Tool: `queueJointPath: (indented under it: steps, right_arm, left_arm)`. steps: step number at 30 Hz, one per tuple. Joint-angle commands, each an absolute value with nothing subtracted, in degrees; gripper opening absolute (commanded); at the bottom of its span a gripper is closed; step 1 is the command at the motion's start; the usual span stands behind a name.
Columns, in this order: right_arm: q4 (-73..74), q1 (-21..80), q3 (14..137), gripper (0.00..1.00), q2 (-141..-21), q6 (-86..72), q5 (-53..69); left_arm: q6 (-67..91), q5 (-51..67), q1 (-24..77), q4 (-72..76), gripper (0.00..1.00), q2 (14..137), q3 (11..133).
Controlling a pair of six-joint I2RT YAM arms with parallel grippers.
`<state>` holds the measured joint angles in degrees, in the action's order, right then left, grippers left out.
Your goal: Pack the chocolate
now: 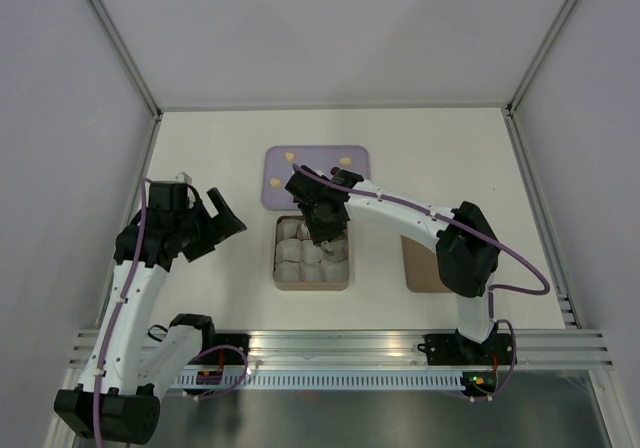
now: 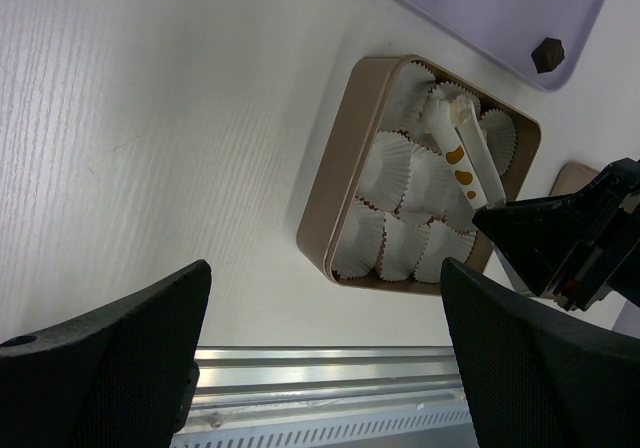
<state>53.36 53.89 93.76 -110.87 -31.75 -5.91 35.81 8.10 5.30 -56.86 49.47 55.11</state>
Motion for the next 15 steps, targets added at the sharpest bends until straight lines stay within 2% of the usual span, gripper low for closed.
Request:
queueJointPath:
  steps: [1, 6, 15]
  right_arm:
    - [52.3, 54.2, 94.7, 0.20, -111.7, -32.6, -7.1]
    - [52.9, 54.3, 94.3, 0.21, -111.7, -32.8, -7.1]
    - [53.0, 54.2, 94.4, 0.29, -112.1, -32.9, -7.5]
  left_arm:
    - [38.0, 9.8, 5.7, -55.8, 1.00, 48.4, 54.7]
    - [38.5, 9.8, 5.7, -55.9, 1.00, 47.9, 54.6]
    - [39.2, 9.7, 5.8, -56.1, 0.99, 47.1, 54.6]
